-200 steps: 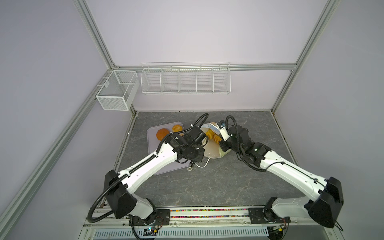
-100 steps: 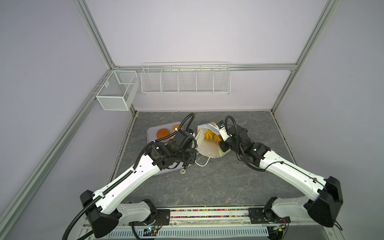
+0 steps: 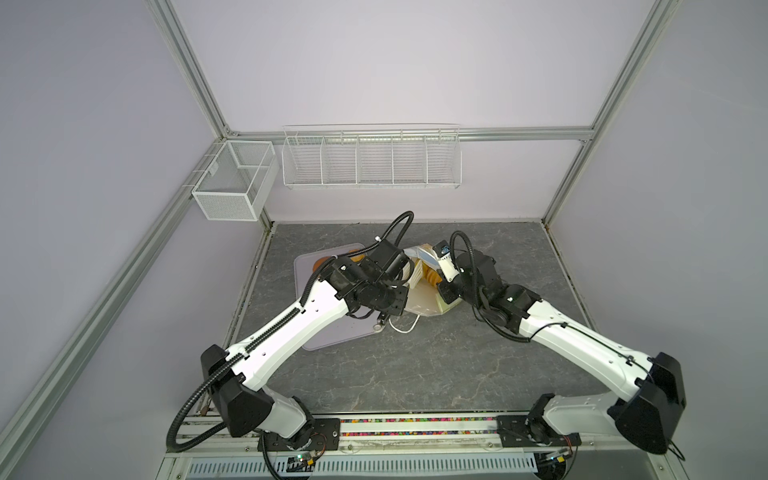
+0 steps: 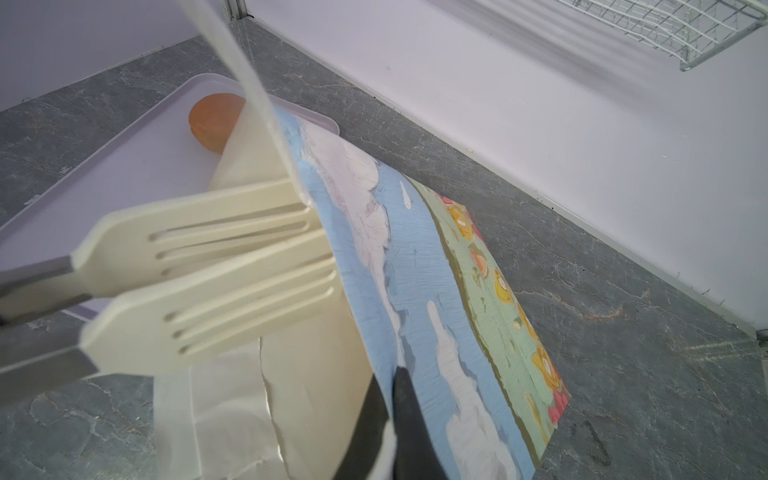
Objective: Take the fake bread out of the paper bag
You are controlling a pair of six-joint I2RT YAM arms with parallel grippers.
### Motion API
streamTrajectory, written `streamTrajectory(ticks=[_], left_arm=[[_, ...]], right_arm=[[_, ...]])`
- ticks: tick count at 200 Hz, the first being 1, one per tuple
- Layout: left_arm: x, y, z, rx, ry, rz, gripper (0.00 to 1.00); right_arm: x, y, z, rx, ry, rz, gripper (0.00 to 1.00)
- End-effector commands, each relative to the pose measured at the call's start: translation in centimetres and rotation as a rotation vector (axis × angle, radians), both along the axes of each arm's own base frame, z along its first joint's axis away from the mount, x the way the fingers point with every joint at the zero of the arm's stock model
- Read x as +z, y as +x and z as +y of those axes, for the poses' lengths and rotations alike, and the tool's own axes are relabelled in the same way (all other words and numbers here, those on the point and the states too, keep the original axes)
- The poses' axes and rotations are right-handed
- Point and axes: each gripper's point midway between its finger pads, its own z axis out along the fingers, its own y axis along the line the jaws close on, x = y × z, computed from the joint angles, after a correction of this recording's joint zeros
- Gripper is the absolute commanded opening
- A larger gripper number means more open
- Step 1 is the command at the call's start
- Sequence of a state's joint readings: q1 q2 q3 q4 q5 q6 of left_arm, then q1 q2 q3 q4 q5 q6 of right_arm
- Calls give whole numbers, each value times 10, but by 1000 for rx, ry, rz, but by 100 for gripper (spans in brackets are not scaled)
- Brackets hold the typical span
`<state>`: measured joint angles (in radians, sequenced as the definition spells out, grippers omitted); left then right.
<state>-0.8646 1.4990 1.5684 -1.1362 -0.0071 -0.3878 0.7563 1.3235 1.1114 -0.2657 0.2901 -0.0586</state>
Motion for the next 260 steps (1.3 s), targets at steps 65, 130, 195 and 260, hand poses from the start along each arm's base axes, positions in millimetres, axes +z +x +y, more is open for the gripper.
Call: streamTrajectory(ticks=[65, 130, 195, 260], left_arm=[[-13, 25, -2, 2, 154, 10, 37], [-39, 49, -8, -14, 231, -6, 36], [-58, 63, -6, -34, 257, -83, 36], [-76, 65, -1, -54, 288, -107, 37]], right_arm=[[15, 0, 2, 0, 43, -31, 6], [26, -1, 2, 2, 76, -50, 7], [37, 0, 2, -3, 126, -58, 6], [42, 0, 4, 3, 173, -46, 6]])
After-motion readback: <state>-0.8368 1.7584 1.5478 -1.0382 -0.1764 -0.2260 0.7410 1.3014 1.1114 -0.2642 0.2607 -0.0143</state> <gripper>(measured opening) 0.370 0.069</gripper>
